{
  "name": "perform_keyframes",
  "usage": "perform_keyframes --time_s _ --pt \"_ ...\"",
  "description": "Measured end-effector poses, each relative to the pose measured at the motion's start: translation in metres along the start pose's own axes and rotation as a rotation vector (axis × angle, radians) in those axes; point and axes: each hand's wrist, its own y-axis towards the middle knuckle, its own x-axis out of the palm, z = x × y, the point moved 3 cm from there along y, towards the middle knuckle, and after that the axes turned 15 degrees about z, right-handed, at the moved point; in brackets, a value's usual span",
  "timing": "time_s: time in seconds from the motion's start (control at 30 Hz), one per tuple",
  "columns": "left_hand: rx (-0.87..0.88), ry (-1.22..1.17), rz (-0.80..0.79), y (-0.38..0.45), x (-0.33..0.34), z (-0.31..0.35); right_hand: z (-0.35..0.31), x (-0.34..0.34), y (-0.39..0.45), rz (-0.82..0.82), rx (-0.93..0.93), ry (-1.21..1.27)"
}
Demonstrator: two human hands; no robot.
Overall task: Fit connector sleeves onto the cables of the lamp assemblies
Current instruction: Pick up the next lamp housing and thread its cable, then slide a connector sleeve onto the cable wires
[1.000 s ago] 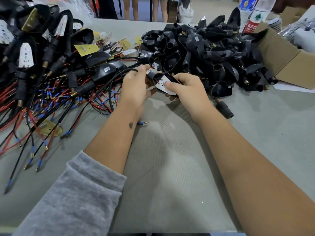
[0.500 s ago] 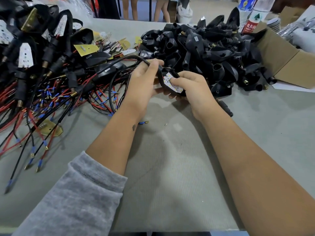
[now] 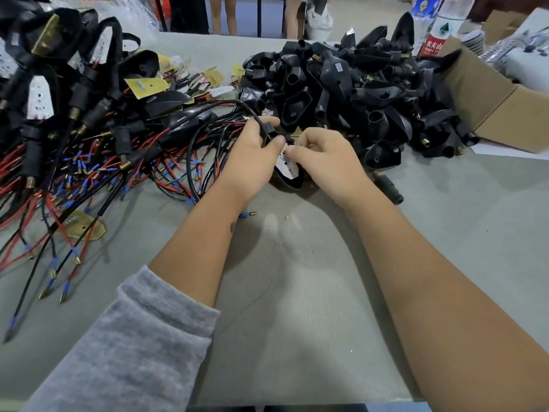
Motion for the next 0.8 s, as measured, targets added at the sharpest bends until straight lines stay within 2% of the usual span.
perform_keyframes --time_s 0.1,0.2,0.33,0.47,0.53,0.67,0.8 --pt "-0.001 0.043 0.022 0.001 0.000 -0.002 -0.003 -0.006 0.001 0.064 -0.039 -0.259" --pt "-0.022 0.073 0.032 0.001 0.000 -0.005 -0.006 -0.012 0.003 0.075 -0.121 -0.657" --pt "-0.047 0.110 0.040 0.003 0.001 -0.010 -0.012 -0.024 0.002 0.034 -0.048 -0.933" --pt "-0.066 0.098 0.046 0.004 0.002 -0.009 -0.019 -0.043 0.009 0.110 0.004 -0.997" --pt "-0.076 0.090 0.044 0.003 0.002 -0.010 -0.017 -0.060 0.013 0.089 0.072 -1.009" --pt "-0.066 0.108 0.057 0.004 0.003 -0.010 -0.010 -0.091 0.016 -0.106 0.192 -0.999" --pt "-0.065 0.079 0.079 0.005 0.003 -0.012 -0.004 -0.093 0.014 -0.253 0.282 -0.946"
